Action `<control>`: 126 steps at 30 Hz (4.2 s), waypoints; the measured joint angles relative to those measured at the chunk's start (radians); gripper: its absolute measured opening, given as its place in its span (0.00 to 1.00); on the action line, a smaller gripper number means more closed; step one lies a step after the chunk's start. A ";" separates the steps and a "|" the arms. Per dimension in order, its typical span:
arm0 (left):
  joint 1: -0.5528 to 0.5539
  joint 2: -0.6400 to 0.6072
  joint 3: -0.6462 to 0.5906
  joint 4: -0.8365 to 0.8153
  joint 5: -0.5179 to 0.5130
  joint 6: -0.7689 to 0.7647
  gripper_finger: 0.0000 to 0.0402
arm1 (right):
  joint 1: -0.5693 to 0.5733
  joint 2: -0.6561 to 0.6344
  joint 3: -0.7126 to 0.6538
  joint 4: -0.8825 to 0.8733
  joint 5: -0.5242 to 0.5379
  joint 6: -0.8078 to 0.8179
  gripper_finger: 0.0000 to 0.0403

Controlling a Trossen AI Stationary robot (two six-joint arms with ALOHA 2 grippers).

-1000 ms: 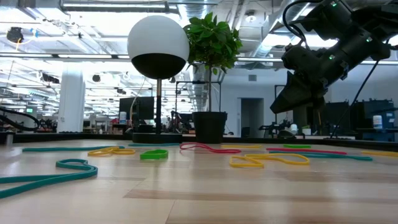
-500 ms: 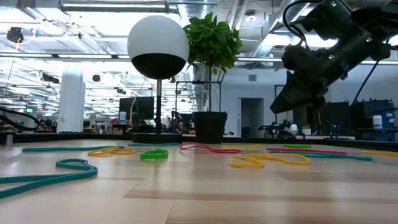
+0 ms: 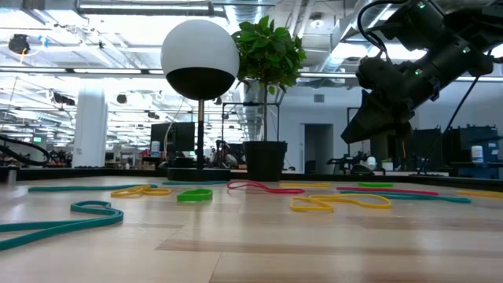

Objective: Pick and place items into bin
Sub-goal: Put the blue rubber band into the gray bin

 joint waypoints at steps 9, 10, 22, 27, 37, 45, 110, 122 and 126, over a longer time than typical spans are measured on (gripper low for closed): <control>0.209 0.000 0.002 0.000 -0.072 0.041 0.23 | 0.000 0.000 0.000 0.000 0.000 0.000 0.16; 0.243 0.000 0.002 0.001 -0.034 0.032 0.23 | 0.000 0.000 0.000 0.000 0.001 0.000 0.16; 0.629 0.000 -0.013 0.115 0.226 0.261 0.23 | -0.013 0.008 0.000 0.000 0.003 -0.001 0.16; 0.745 0.001 -0.104 0.358 0.312 0.489 0.23 | -0.013 0.008 0.000 0.000 0.002 -0.002 0.16; 0.967 0.002 -0.355 0.825 0.478 0.798 0.23 | -0.013 0.008 0.000 0.000 0.003 -0.002 0.16; 1.104 0.009 -0.493 1.036 0.565 0.843 0.23 | -0.013 0.008 0.000 0.000 0.003 -0.004 0.16; 1.101 0.341 -0.628 1.644 0.542 0.858 0.23 | -0.013 0.008 0.000 0.016 0.008 -0.072 0.16; 1.105 0.348 -0.617 1.599 0.575 0.688 0.23 | -0.013 0.008 0.000 0.016 0.008 -0.072 0.16; 1.104 0.348 -0.627 1.587 0.559 0.661 0.23 | -0.013 0.008 0.000 0.016 0.008 -0.072 0.16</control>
